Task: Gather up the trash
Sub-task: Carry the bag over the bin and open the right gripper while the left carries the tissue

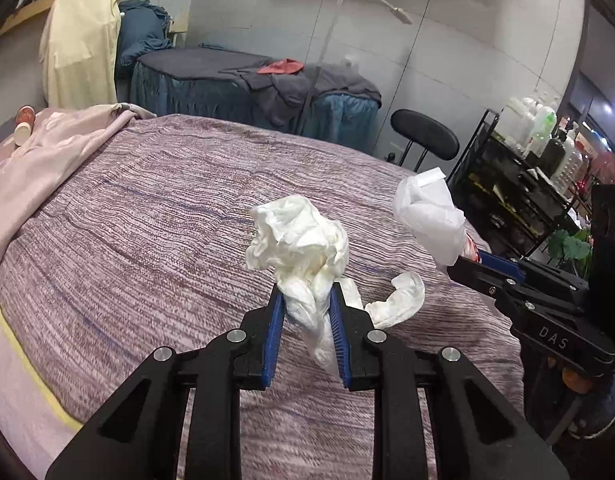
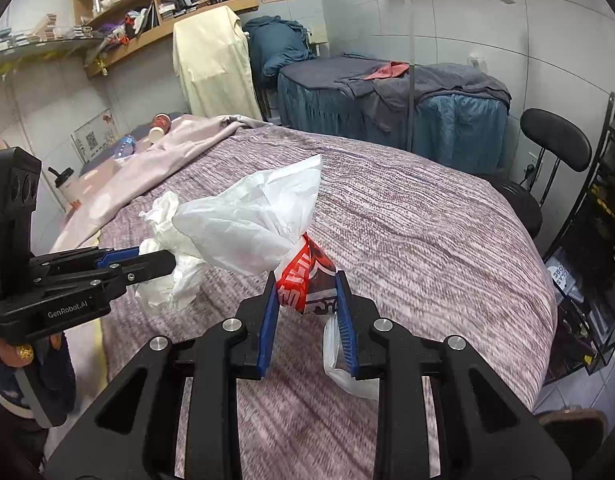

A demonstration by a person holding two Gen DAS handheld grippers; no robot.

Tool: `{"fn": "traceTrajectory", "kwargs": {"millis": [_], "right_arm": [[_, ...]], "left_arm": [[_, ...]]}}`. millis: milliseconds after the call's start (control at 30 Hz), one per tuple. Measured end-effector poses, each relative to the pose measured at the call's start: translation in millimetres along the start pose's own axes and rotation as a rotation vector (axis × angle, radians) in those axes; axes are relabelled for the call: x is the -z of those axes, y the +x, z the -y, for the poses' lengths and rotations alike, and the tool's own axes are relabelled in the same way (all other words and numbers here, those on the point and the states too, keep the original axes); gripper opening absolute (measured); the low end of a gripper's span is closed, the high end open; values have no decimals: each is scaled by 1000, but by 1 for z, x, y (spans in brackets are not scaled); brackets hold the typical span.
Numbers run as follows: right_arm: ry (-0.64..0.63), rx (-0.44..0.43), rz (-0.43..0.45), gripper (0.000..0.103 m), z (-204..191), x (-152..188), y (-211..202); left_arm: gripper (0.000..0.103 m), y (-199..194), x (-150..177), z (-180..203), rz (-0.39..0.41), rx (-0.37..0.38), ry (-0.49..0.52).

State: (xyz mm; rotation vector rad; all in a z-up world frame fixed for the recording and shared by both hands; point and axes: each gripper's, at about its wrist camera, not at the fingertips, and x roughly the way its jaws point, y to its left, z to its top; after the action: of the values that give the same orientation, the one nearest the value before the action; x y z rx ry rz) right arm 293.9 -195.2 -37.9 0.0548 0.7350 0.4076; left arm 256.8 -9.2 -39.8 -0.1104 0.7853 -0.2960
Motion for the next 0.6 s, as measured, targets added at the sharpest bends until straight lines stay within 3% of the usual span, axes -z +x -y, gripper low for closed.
{"fn": "traceTrajectory", "kwargs": {"millis": [600], "right_arm": [[44, 23, 113, 28, 0, 70, -105]], "left_arm": [[23, -72, 50, 50, 98, 84, 59]]}}
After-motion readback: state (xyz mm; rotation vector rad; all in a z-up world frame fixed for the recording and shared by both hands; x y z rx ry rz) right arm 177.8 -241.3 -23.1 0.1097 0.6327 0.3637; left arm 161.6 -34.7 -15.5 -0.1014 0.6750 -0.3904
